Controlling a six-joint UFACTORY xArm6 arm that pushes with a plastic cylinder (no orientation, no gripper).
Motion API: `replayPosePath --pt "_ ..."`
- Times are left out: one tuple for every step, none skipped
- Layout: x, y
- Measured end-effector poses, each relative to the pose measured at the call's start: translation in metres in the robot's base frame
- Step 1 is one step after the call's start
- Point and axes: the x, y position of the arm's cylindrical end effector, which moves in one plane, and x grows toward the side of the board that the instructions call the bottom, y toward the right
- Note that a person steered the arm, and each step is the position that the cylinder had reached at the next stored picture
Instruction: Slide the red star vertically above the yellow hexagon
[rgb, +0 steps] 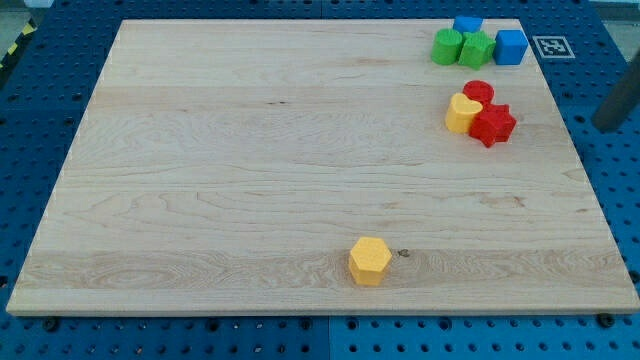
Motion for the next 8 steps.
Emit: replayPosePath --pt "-0.009 -0.026" --pt "0.01 -0.073" --pt "0.025 -0.133" --pt "0.025 -0.182" --pt "0.023 -0.205" --pt "-0.001 -0.206" --pt "-0.007 -0.207" --pt "0.016 -0.217"
